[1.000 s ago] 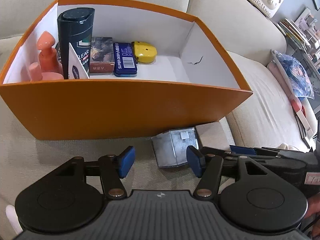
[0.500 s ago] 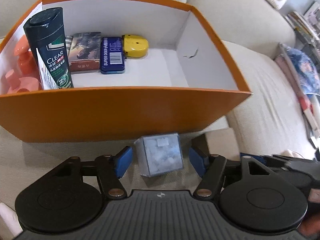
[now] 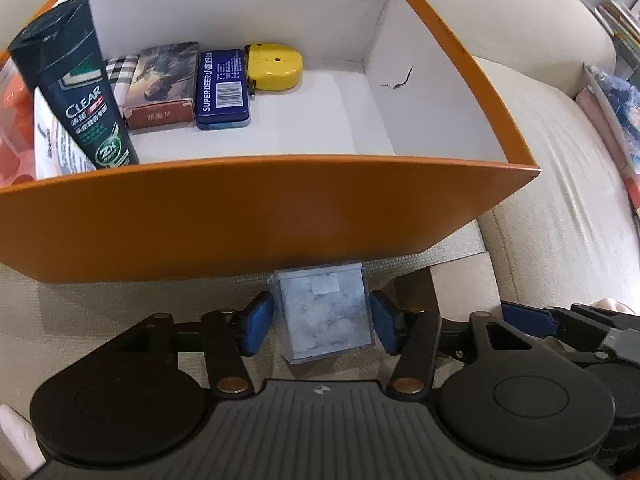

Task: Organize rigid objects
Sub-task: 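Grasp the clear plastic cube with left tool while right tool grasps the cardboard cube, then lift and carry both cubes over the orange box with both tools, then lower and release the cardboard cube with right tool while left tool lowers the clear cube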

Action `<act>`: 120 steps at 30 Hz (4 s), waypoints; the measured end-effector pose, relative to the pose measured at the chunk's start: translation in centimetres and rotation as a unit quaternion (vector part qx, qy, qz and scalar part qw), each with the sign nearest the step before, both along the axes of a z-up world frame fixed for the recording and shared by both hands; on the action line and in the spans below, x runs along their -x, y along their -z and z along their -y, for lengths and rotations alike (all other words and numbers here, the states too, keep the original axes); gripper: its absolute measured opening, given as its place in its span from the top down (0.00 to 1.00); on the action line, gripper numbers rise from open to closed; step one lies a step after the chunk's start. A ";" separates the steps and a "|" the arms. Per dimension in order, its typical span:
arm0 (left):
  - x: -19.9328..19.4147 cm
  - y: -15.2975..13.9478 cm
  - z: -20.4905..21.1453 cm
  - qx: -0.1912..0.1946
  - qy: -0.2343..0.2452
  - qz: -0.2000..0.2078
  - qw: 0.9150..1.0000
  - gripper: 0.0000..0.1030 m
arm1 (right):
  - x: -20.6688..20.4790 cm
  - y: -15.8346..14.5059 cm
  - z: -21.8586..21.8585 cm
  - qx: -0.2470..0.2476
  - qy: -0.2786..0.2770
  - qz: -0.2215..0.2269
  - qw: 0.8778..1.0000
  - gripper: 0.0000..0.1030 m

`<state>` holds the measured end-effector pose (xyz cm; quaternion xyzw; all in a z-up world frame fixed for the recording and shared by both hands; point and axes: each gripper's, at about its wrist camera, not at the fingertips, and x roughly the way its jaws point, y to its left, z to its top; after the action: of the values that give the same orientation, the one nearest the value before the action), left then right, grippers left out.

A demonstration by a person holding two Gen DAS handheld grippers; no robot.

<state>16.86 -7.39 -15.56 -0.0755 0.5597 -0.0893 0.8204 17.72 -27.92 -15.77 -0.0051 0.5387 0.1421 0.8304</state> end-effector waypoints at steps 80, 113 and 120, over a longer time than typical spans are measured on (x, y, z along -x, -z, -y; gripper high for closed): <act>-14.6 -7.6 -8.2 0.006 0.015 0.019 1.000 0.46 | -15.8 -2.7 -14.3 0.057 -0.122 -0.004 0.991 0.41; -12.3 -8.6 -7.3 -0.006 0.001 0.000 1.000 0.46 | -13.9 -1.5 -13.5 0.083 -0.277 0.006 0.957 0.63; -10.9 -9.4 -4.6 -0.036 0.045 0.012 0.998 0.46 | -11.9 -5.9 -11.0 0.064 -0.287 0.068 0.953 0.58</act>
<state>27.79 -2.78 -6.21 -0.0196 0.5556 -0.1067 0.8244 29.65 -16.88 -9.83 -0.2223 0.4648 0.3386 0.7873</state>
